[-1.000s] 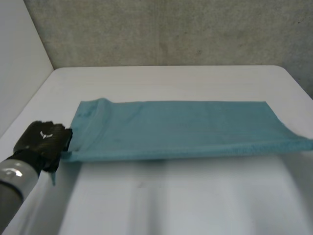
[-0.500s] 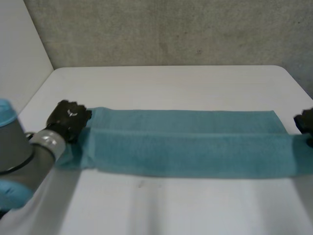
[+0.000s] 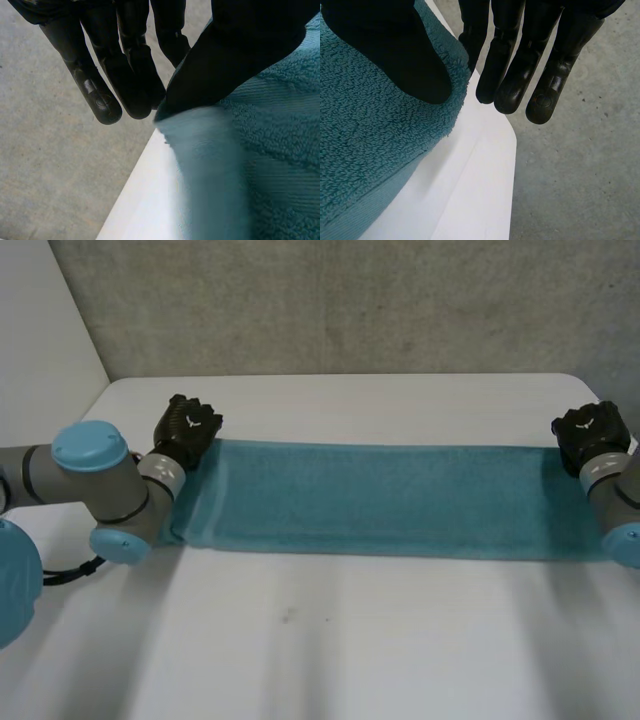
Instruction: Fold the laundry
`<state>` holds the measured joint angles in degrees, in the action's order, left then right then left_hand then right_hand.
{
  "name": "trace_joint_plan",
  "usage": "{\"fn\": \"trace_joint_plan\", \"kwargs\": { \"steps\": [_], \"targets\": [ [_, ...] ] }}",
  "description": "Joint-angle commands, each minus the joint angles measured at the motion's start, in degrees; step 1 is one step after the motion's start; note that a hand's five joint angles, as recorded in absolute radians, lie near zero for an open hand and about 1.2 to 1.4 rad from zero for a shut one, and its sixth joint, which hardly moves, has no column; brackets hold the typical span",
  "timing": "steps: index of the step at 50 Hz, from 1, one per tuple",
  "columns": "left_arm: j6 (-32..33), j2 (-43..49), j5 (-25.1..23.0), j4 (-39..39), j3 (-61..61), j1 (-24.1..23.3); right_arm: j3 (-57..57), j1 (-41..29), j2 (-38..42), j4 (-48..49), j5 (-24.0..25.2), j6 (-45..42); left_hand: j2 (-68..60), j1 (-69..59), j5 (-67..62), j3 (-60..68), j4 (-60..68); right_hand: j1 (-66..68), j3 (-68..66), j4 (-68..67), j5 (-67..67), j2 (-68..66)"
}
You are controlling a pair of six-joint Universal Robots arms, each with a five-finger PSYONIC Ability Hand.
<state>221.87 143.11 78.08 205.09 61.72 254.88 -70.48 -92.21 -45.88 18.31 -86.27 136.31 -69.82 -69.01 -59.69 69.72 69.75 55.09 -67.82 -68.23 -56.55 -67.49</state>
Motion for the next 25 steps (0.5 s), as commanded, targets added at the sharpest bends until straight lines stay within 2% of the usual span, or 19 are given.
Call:
{"fn": "trace_joint_plan", "kwargs": {
  "steps": [1, 8, 9, 10, 11, 12, 13, 14, 15, 16, 19, 21, 25],
  "targets": [
    [0.0, 2.2, -1.9, 3.4, -1.2, 0.0, 3.3, -1.0, 3.9, 0.0, -0.5, -0.1, -10.2, -11.0, -10.3, 10.3, 10.3, 24.9, -12.2, -11.8, -13.5, -12.5],
    [0.1, 4.2, -2.1, 5.9, -1.3, 0.0, 5.0, -1.7, 5.7, 0.8, -0.7, -0.2, -10.2, -11.0, -10.3, 10.3, 10.3, 24.9, -12.2, -11.8, -13.5, -12.5],
    [0.1, 4.2, -2.1, 7.0, -1.0, 0.0, 5.4, -1.8, 6.0, 1.1, -1.4, -0.2, -10.2, -11.0, -10.3, 10.3, 10.3, 16.3, -3.6, -3.2, -4.9, -3.9],
    [0.1, 4.2, -2.1, 7.0, -1.0, 0.0, 5.6, -1.8, 6.0, 1.4, -2.2, -0.1, -10.2, -11.0, -10.3, 10.3, 10.3, -10.4, 23.1, 23.6, 21.9, 22.8],
    [0.1, 4.2, -2.2, 8.0, -0.6, 0.0, 5.6, -1.8, 6.0, 1.4, -2.2, -0.1, -10.2, -11.0, -10.3, 10.3, 10.3, -10.7, 23.4, 23.8, 22.1, 23.1],
    [0.1, 4.2, -2.2, 8.0, -0.6, 0.0, 5.8, -1.8, 6.0, 1.6, -3.6, 0.2, -10.2, -11.0, -10.3, 10.3, 10.3, -31.0, 43.7, 44.1, 42.5, 43.4],
    [0.1, 3.8, -2.1, 8.9, 0.0, 0.0, 6.0, -1.9, 5.9, 1.9, -5.1, 0.5, 15.3, 14.5, 15.1, -15.2, -15.2, -45.1, 57.8, 58.2, 56.5, 57.5],
    [0.1, 3.5, -2.1, 9.5, 1.1, 0.0, 6.0, -1.9, 5.9, 1.9, -5.1, 0.5, 46.2, 45.4, 46.0, -46.1, -46.1, -45.1, 57.8, 58.2, 56.5, 57.5],
    [0.1, 3.5, -2.1, 9.5, 1.1, 0.0, 6.0, -2.0, 5.8, 2.3, -6.1, 0.6, 46.5, 45.7, 46.4, -46.4, -46.4, -45.1, 57.8, 58.2, 56.5, 57.5],
    [0.6, 2.6, -2.2, 10.1, 2.3, -0.1, 6.0, -2.0, 5.8, 2.3, -6.1, 0.6, 59.8, 59.0, 59.7, -59.7, -59.7, -45.1, 57.8, 58.2, 56.5, 57.5],
    [2.1, -0.5, -2.2, 11.6, 4.5, -0.4, 5.3, -2.0, 4.1, 2.3, -6.5, 1.2, 59.8, 59.0, 59.6, -59.7, -59.7, -45.1, 57.8, 58.2, 56.5, 57.5],
    [2.6, -2.0, -2.2, 12.3, 5.9, -0.9, 3.8, -1.9, -1.6, 2.0, -6.3, 4.6, 59.8, 59.0, 59.6, -59.7, -59.7, -45.1, 57.8, 58.2, 56.5, 57.5],
    [2.8, -8.4, -1.7, 12.8, 10.2, -1.7, 0.7, -1.2, -7.4, 1.6, -5.8, 9.3, 59.8, 59.0, 59.6, -59.7, -59.7, -45.1, 57.8, 58.2, 56.5, 57.5]
  ]
}}
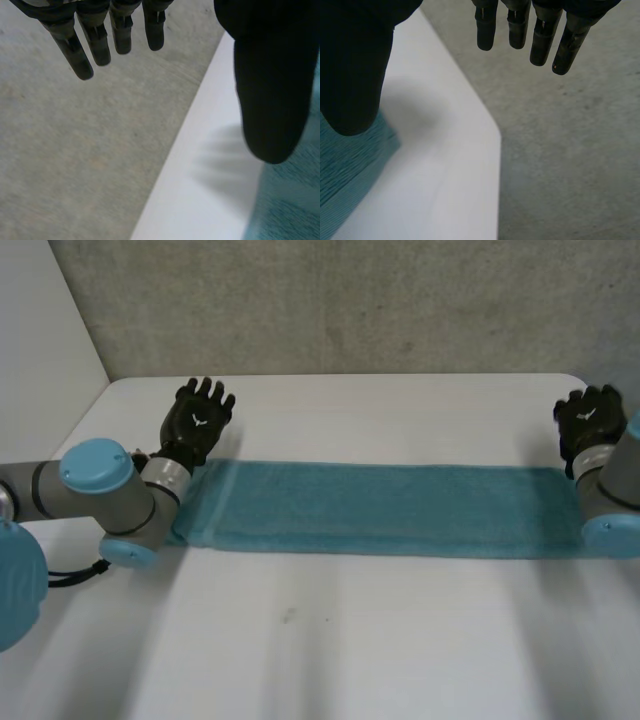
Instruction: Fold the laundry
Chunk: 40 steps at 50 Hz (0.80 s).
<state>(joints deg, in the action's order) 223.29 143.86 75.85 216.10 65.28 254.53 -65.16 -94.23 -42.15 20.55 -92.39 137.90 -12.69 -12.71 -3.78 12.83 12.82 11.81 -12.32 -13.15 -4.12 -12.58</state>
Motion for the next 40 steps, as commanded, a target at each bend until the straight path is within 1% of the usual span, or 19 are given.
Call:
{"fn": "trace_joint_plan", "kwargs": {
  "steps": [1, 2, 4, 5, 7, 11, 13, 14, 16, 17, 19, 20, 21, 22, 23, 24, 28, 32, 40],
  "targets": [
    [1.4, -9.1, 0.5, 1.8, 6.7, -1.3, -6.1, 0.9, -14.0, -1.0, 1.2, 10.1, 2.6, 2.7, 3.7, -2.8, -2.8, -1.8, 2.3, 3.2, 4.1, 2.6],
    [1.2, -11.6, 0.5, 1.7, 8.9, -1.4, -6.1, 0.9, -14.0, -1.0, 1.2, 10.1, 2.6, 2.7, 3.7, -2.8, -2.8, -1.8, 2.3, 3.2, 4.1, 2.6],
    [0.9, -14.4, 0.7, 1.6, 11.8, -1.4, -10.1, 1.1, -20.0, -4.2, 5.8, 12.2, 2.6, 2.7, 3.7, -2.8, -2.8, -1.8, 2.3, 3.2, 4.1, 2.6],
    [0.7, -17.4, 0.7, 1.5, 14.8, -1.4, -10.1, 1.1, -20.1, -4.2, 5.8, 12.2, 2.6, 2.7, 3.7, -2.8, -2.8, -1.8, 2.3, 3.2, 4.1, 2.6],
    [0.1, -20.2, 0.7, 1.4, 18.0, -1.4, -13.9, 1.7, -25.0, -9.5, 11.2, 12.8, 2.6, 2.7, 3.7, -2.8, -2.8, -1.8, 2.3, 3.2, 4.1, 2.6],
    [-2.1, -25.9, 0.7, 1.4, 25.0, -1.3, -17.7, 4.6, -28.2, -14.6, 14.7, 12.8, 2.6, 2.7, 3.7, -2.8, -2.8, -1.8, 2.3, 3.2, 4.1, 2.6],
    [-6.4, -30.4, 0.7, 1.2, 31.4, -1.2, -19.5, 6.4, -29.0, -17.0, 15.4, 12.8, 2.6, 2.7, 3.7, -2.8, -2.8, -1.8, 2.3, 3.2, 4.1, 2.6],
    [-6.5, -30.4, 0.7, 1.2, 31.4, -1.2, -21.1, 8.1, -29.8, -19.2, 15.8, 12.7, 2.6, 2.7, 3.7, -2.8, -2.8, -0.7, 1.3, 2.1, 3.1, 1.5],
    [-12.5, -34.0, 0.9, 0.8, 36.6, -1.2, -22.7, 9.6, -30.3, -21.0, 16.8, 12.7, 2.5, 2.5, 3.6, -2.6, -2.6, 2.7, -2.1, -1.3, -0.3, -1.9],
    [-12.5, -34.0, 0.9, 0.8, 36.6, -1.2, -24.3, 10.9, -30.3, -21.8, 17.4, 12.7, 2.5, 2.5, 3.6, -2.6, -2.6, 4.1, -3.6, -2.8, -1.8, -3.4],
    [-18.7, -37.8, 1.6, -0.3, 40.5, -1.0, -25.8, 11.9, -30.3, -22.0, 18.6, 12.3, 2.3, 2.3, 3.4, -2.4, -2.4, 6.0, -5.5, -4.7, -3.7, -5.2],
    [-18.8, -37.8, 1.6, -0.3, 40.5, -1.0, -27.3, 12.8, -30.2, -21.9, 20.4, 12.0, 2.3, 2.3, 3.4, -2.4, -2.4, 9.7, -9.2, -8.3, -7.4, -8.9],
    [-21.6, -39.3, 2.3, -1.3, 41.8, -0.7, -27.3, 12.8, -30.2, -21.9, 20.4, 12.0, 2.1, 2.2, 3.2, -2.3, -2.3, 9.7, -9.2, -8.4, -7.4, -8.9],
    [-21.6, -39.4, 2.3, -1.3, 41.9, -0.7, -28.4, 14.1, -30.0, -21.4, 22.8, 11.8, 2.1, 2.2, 3.2, -2.3, -2.3, 12.9, -12.4, -11.5, -10.6, -12.1],
    [-24.2, -40.6, 3.3, -2.7, 43.0, -0.7, -29.6, 15.8, -29.7, -20.7, 25.2, 11.3, 1.8, 1.8, 2.9, -1.9, -1.9, 15.6, -15.1, -14.2, -13.3, -14.8],
    [-26.4, -41.5, 4.5, -4.4, 43.6, -0.7, -29.6, 15.8, -29.7, -20.7, 25.2, 11.3, 1.3, 1.3, 2.4, -1.4, -1.4, 15.6, -15.1, -14.3, -13.3, -14.8],
    [-29.9, -42.3, 6.8, -8.7, 43.9, -0.6, -32.3, 19.3, -27.1, -16.3, 31.5, 10.4, 1.1, 1.1, 2.2, -1.3, -1.3, 18.4, -17.9, -17.1, -16.1, -17.7],
    [-33.0, -42.6, 9.7, -14.3, 44.0, -0.5, -32.9, 19.8, -24.3, -12.2, 33.2, 10.4, 1.5, 1.5, 2.6, -1.6, -1.6, 20.3, -19.8, -19.0, -18.0, -19.5],
    [-33.7, -42.5, 10.3, -14.7, 44.8, -0.3, -32.8, 19.8, -19.5, -8.1, 32.4, 9.7, 1.8, 1.8, 2.9, -1.9, -1.9, 28.1, -27.5, -26.7, -25.7, -27.3]
  ]
}}
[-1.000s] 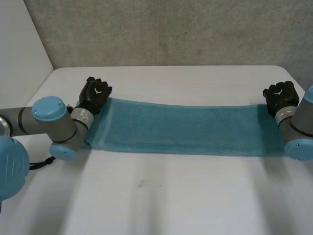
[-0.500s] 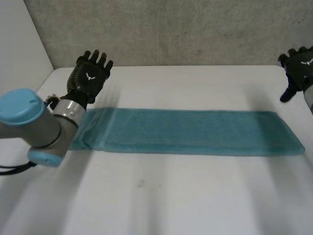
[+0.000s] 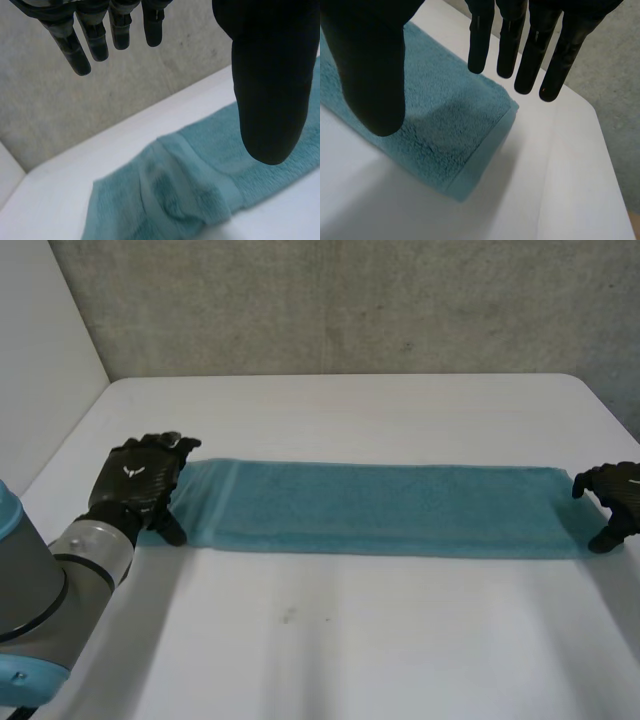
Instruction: Fold the laundry
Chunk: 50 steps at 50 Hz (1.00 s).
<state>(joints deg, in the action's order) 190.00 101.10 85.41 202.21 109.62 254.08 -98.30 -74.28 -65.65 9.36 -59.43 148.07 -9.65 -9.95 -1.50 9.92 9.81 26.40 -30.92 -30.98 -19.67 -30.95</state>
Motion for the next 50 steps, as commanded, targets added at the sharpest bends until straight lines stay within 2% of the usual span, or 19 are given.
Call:
{"fn": "trace_joint_plan", "kwargs": {
  "steps": [1, 5, 13, 15, 16, 17, 20, 22, 23, 27, 30, 39, 42, 43, 45, 46, 48, 49, 50],
  "targets": [
    [-0.4, 0.2, 0.7, -0.8, 0.4, 0.2, 0.6, -0.1, 4.7, 3.0, -0.5, -0.8, -1.2, -0.9, 0.6, 1.0, 1.1, 13.8, -9.3, -9.2, -10.5, -9.2],
    [-0.3, 0.3, 0.7, -0.8, 0.5, 0.3, 0.8, -0.1, 5.9, 3.2, -0.4, -1.9, -1.1, -0.8, 0.8, 0.8, 0.9, 14.6, -10.1, -10.1, -11.4, -10.1],
    [-0.4, 0.3, 0.6, -0.7, 0.8, 0.2, 1.4, 0.3, 7.2, 3.1, -0.3, -3.7, -1.1, -0.8, 0.8, 0.8, 0.9, 25.6, -21.0, -21.0, -22.3, -21.0],
    [-0.4, 0.3, 0.6, -0.7, 0.8, 0.1, 1.8, 0.4, 7.5, 3.2, -0.4, -3.9, -0.9, -0.6, 0.9, 0.6, 0.7, 46.0, -41.4, -41.4, -42.7, -41.4],
    [-0.4, 0.3, 0.6, -0.8, 0.9, 0.1, 1.8, 0.4, 7.5, 3.2, -0.4, -3.9, -0.9, -0.6, 0.9, 0.6, 0.7, 46.1, -41.6, -41.5, -42.8, -41.5],
    [-0.4, 0.3, 0.6, -0.7, 0.9, 0.1, 2.1, 0.5, 7.5, 3.3, -0.4, -3.9, -0.7, -0.4, 1.1, 0.5, 0.6, 53.5, -49.0, -48.9, -50.3, -49.0],
    [-0.4, 0.2, 0.6, -0.8, 0.9, 0.0, 3.2, 1.6, 7.5, 4.4, -2.6, -3.5, -0.7, -0.4, 1.1, 0.5, 0.6, 53.6, -49.1, -49.0, -50.3, -49.0],
    [-0.4, 0.2, 0.6, -0.8, 1.0, -0.1, 4.1, 3.9, 7.4, 5.0, -8.1, -3.3, -0.7, -0.4, 1.1, 0.5, 0.6, 53.6, -49.1, -49.0, -50.3, -49.0],
    [-0.4, 0.2, 0.7, -0.8, 1.2, -0.2, 4.1, 3.9, 7.4, 5.0, -8.2, -3.3, -0.7, -0.4, 1.1, 0.5, 0.6, 53.6, -49.1, -49.0, -50.3, -49.0],
    [-0.3, -0.1, 0.7, -0.8, 1.3, -0.2, 6.9, 6.8, 7.4, 5.1, -16.0, -4.2, -0.7, -0.4, 1.1, 0.5, 0.6, 53.6, -49.1, -49.0, -50.3, -49.0],
    [-0.3, -0.9, 0.7, -0.8, 1.5, -0.2, 9.7, 8.8, 7.6, 4.7, -18.9, -4.8, -0.7, -0.4, 1.1, 0.5, 0.6, 53.6, -49.1, -49.0, -50.3, -49.0],
    [-0.3, -1.2, 0.7, -0.8, 1.5, 0.1, 12.8, 9.9, 7.5, 4.4, -19.8, -8.4, -0.7, -0.4, 1.1, 0.5, 0.6, 53.6, -49.1, -49.0, -50.3, -49.0],
    [-0.3, -1.2, 0.7, -0.8, 1.5, 0.2, 13.7, 3.0, 5.9, 4.5, -19.5, -7.0, -0.6, -0.3, 1.3, 0.3, 0.4, 53.6, -49.1, -49.0, -50.3, -49.0],
    [-0.3, -1.3, 0.7, -0.8, 1.5, 0.2, 13.7, 2.9, 5.9, 4.5, -19.5, -7.0, -0.7, -0.4, 1.1, 0.5, 0.6, 53.6, -49.1, -49.0, -50.3, -49.0],
    [-0.3, -1.4, 0.7, -0.8, 1.4, 0.2, 15.1, -5.7, 3.4, 4.6, -19.1, -5.6, -0.6, -0.3, 1.3, 0.3, 0.4, 53.6, -49.1, -49.0, -50.3, -49.0],
    [-0.3, -1.4, 0.7, -0.8, 1.4, 0.2, 15.1, -5.7, 3.4, 4.6, -19.1, -5.6, -0.6, -0.3, 1.3, 0.3, 0.4, 53.6, -49.1, -49.0, -50.3, -49.0],
    [-0.3, -1.8, 0.7, -0.8, 1.4, 0.4, 16.3, -13.8, 1.6, 5.1, -18.9, -5.1, -0.6, -0.3, 1.3, 0.3, 0.4, 53.6, -49.1, -49.0, -50.3, -49.0],
    [-0.3, -1.8, 0.7, -0.8, 1.4, 0.4, 16.3, -13.9, 1.6, 5.1, -18.9, -5.1, -0.6, -0.3, 1.3, 0.3, 0.4, 53.6, -49.1, -49.0, -50.3, -49.0],
    [-0.3, -2.0, 0.7, -0.8, 1.4, 0.4, 17.6, -18.7, 1.3, 5.1, -18.8, -5.1, -0.6, -0.3, 1.3, 0.3, 0.4, 53.6, -49.1, -49.0, -50.3, -49.0]
  ]
}}
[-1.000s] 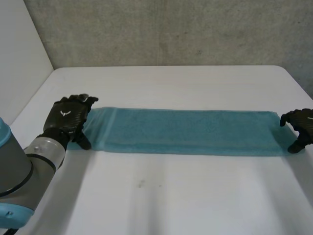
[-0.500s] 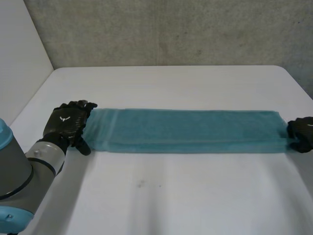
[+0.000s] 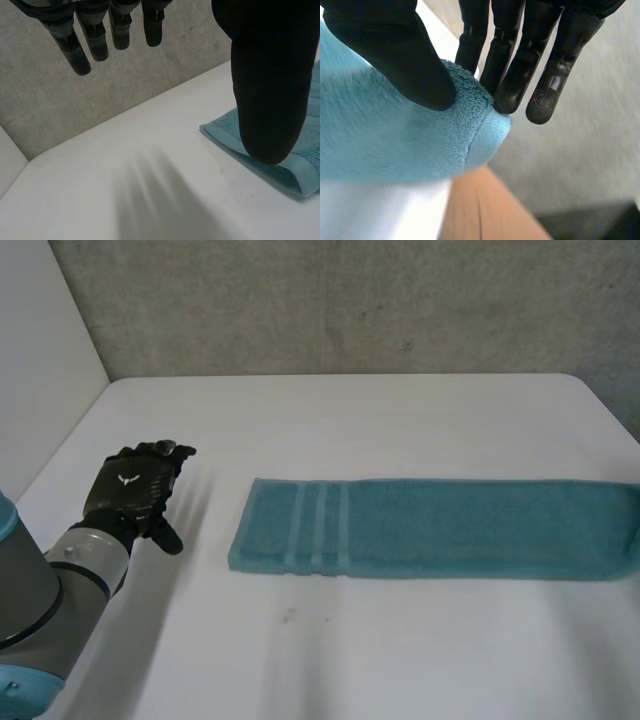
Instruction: Fold the laundry
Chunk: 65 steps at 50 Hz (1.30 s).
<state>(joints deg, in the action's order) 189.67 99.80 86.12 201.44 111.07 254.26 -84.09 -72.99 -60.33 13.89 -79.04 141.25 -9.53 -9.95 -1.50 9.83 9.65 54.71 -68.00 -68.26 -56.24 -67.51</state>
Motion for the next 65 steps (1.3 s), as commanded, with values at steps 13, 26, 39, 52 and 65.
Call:
{"fn": "trace_joint_plan", "kwargs": {
  "steps": [13, 26, 39, 52, 65],
  "targets": [
    [0.0, -1.6, 0.1, 0.1, -0.1, 1.2, 19.1, -53.3, 8.1, 0.3, 4.7, 1.7, -0.7, -0.3, 1.3, 0.4, 0.6, 25.3, -12.0, -11.7, -13.8, -12.5],
    [0.0, -1.4, -0.1, 0.1, -0.6, 1.1, 25.6, -63.2, 23.4, -1.1, 4.2, 1.8, -0.7, -0.3, 1.3, 0.4, 0.6, -5.2, 18.5, 18.8, 16.7, 18.0],
    [0.7, 2.1, -0.5, 0.0, -9.0, -6.6, 12.8, -53.7, 2.4, -4.7, -6.7, 15.2, -1.5, -1.1, 0.4, 1.2, 1.4, -44.7, 58.0, 58.3, 56.2, 57.5],
    [1.7, 21.1, -0.4, -1.5, -25.5, -18.1, -12.9, -33.7, -9.7, -7.5, -2.6, 22.5, -2.2, -1.8, -0.2, 1.9, 2.1, -44.7, 58.0, 58.3, 56.2, 57.5],
    [8.1, 27.6, 0.9, -2.0, -27.2, -18.4, -21.6, -25.7, -9.1, 0.8, 6.4, 23.1, -2.0, -1.6, -0.1, 1.7, 1.9, -19.1, 32.3, 32.6, 30.6, 31.9]
  ]
}}
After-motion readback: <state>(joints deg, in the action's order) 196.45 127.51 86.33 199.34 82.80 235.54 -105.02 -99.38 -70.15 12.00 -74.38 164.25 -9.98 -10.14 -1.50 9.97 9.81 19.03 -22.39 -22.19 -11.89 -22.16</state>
